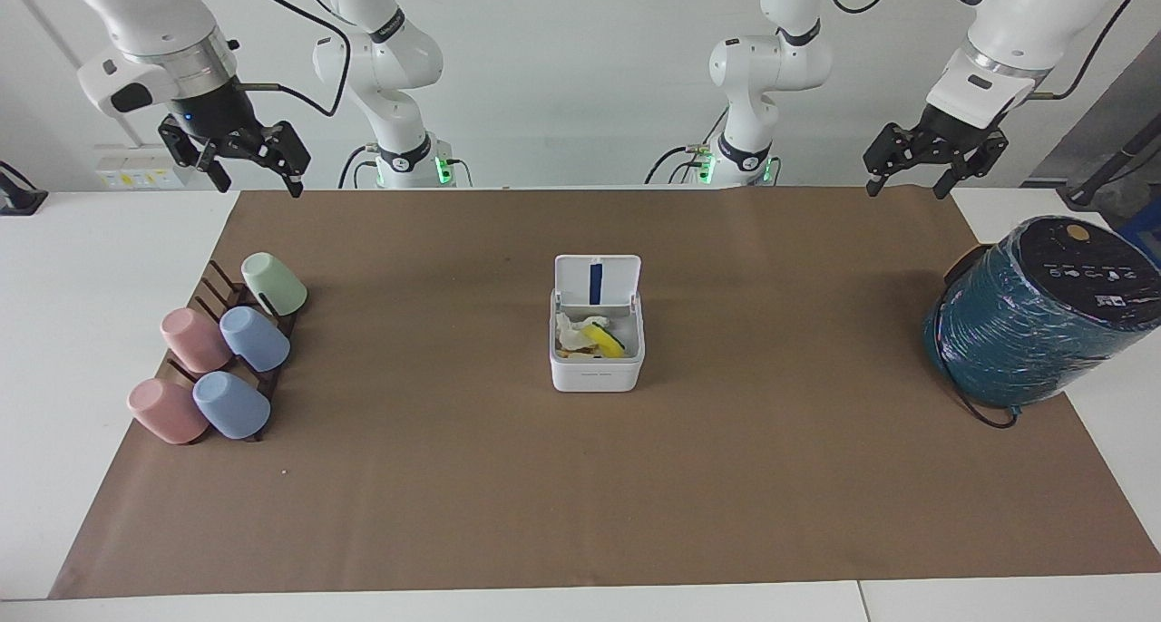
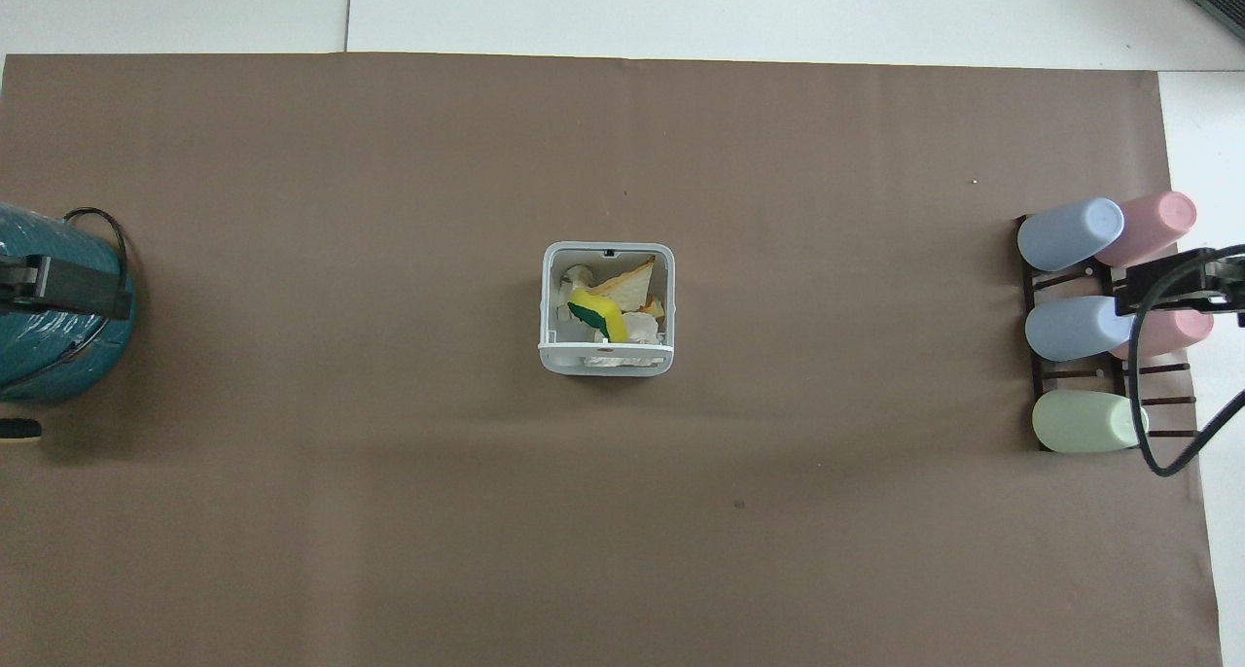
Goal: Close trash can lid
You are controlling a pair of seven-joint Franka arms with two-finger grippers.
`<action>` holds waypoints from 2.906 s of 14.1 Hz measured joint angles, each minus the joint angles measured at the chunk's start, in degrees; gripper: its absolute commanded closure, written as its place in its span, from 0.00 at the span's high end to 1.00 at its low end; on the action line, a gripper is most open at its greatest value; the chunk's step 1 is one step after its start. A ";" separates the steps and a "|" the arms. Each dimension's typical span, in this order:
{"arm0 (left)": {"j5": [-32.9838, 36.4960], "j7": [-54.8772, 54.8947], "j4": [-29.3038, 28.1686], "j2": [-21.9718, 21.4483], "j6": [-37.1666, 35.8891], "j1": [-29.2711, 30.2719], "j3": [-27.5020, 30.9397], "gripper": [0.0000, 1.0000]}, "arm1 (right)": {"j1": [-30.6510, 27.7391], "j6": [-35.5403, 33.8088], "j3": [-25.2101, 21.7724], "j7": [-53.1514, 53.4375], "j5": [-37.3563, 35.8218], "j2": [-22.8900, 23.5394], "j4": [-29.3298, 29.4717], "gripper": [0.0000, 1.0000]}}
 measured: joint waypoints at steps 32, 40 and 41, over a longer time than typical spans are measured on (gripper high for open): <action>-0.13 -21.01 -21.03 -5.86 27.04 -35.56 -2.25 0.00 | 0.00 0.00 0.00 0.00 0.00 0.00 0.00 1.00; -0.13 -23.14 -21.17 4.21 40.28 -38.11 -1.97 0.00 | 0.00 0.00 0.00 0.00 0.00 0.00 0.00 1.00; -0.13 -23.18 -20.94 4.97 41.58 -38.06 -1.70 0.00 | 0.00 0.00 0.00 0.00 0.00 0.00 0.00 1.00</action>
